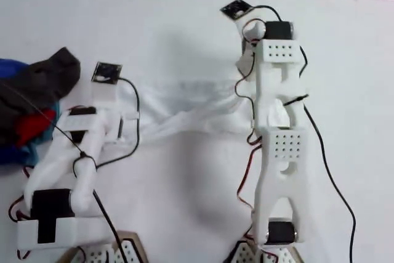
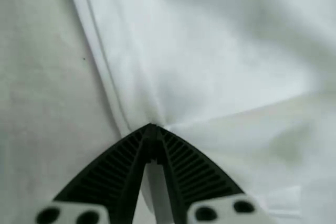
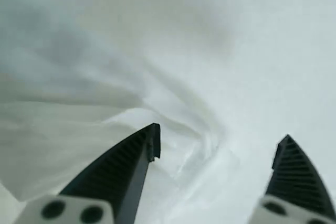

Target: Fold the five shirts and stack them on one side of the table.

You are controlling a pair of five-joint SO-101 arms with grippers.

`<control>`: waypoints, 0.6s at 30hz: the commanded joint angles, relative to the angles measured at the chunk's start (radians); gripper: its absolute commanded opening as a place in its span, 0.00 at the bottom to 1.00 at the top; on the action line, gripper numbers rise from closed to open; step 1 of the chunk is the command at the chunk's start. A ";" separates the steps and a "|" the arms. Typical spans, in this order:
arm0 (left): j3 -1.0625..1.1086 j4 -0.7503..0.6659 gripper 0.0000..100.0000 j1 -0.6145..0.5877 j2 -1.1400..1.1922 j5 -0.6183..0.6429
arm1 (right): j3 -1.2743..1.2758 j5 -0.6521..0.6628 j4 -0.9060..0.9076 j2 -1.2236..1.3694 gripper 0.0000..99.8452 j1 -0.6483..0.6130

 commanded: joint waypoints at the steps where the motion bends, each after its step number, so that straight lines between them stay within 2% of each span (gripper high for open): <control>1: -0.004 -0.017 0.03 -0.002 -0.034 0.009 | 0.020 -0.011 0.024 -0.110 0.18 0.021; 3: -0.004 -0.017 0.03 -0.002 -0.034 0.009 | 0.101 -0.012 0.024 -0.185 0.01 0.021; 5: -0.005 -0.017 0.03 -0.002 -0.034 0.009 | 0.207 -0.012 0.024 -0.275 0.05 0.015; 7: -0.005 -0.017 0.03 -0.002 -0.034 0.009 | 0.327 -0.008 0.024 -0.375 0.01 0.004; 14: -0.005 -0.017 0.03 -0.002 -0.034 0.009 | 0.865 -0.008 0.013 -0.684 0.02 -0.068; 18: -0.005 -0.017 0.03 -0.002 -0.034 0.009 | 1.128 -0.011 -0.130 -0.762 0.02 -0.127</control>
